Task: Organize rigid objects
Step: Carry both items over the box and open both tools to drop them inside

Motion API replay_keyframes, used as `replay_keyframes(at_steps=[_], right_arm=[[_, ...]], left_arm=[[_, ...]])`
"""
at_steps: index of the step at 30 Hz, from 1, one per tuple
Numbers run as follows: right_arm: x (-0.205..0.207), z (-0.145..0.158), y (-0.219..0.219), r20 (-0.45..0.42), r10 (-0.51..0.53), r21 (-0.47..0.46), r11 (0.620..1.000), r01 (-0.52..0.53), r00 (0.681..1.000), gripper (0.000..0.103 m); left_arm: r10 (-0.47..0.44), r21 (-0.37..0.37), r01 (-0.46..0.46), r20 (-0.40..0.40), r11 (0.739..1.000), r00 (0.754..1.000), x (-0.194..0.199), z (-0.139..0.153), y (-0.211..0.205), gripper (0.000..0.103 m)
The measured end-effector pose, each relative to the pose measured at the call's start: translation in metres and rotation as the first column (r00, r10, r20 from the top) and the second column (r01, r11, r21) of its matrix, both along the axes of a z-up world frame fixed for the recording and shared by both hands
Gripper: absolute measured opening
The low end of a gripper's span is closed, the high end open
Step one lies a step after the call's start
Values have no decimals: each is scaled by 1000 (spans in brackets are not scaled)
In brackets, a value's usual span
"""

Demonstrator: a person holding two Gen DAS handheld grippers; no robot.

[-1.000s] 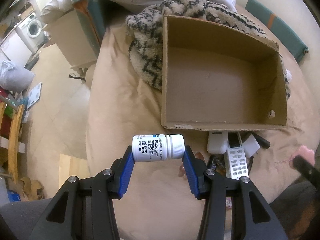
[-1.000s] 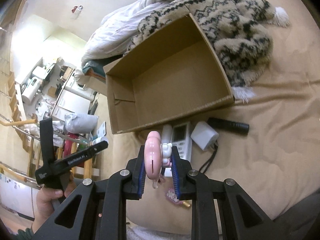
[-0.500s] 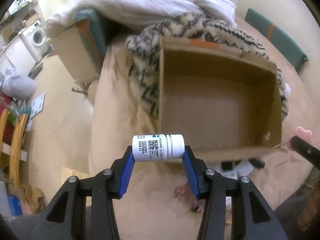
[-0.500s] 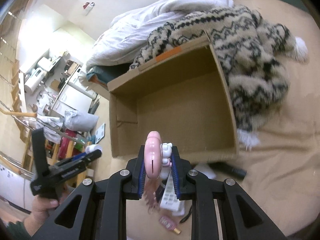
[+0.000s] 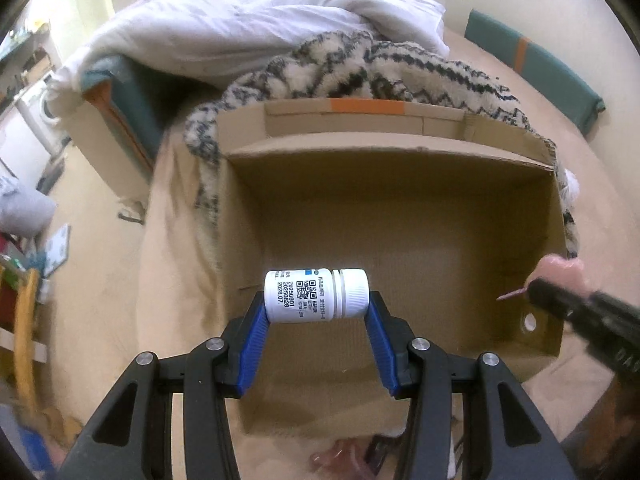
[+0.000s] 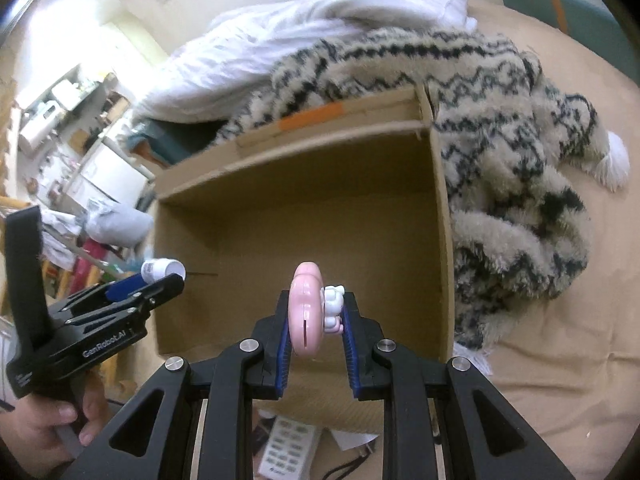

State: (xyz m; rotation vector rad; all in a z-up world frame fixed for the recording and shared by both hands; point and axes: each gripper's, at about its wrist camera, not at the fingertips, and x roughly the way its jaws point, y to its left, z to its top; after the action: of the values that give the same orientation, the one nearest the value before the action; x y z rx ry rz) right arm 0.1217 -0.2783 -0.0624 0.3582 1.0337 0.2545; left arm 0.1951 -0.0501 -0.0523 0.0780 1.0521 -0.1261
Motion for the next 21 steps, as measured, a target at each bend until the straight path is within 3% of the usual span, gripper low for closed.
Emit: replay_keyframes(at_steps=[11, 21], right_arm=[[2, -30, 28, -89, 75, -110, 990, -85, 993, 24], [3, -33, 34, -95, 77, -159, 983, -91, 992, 24]], left_arm=[[-8, 55, 11, -55, 998, 998, -2, -40, -7, 44], [-8, 91, 14, -68, 996, 998, -1, -49, -9, 44]])
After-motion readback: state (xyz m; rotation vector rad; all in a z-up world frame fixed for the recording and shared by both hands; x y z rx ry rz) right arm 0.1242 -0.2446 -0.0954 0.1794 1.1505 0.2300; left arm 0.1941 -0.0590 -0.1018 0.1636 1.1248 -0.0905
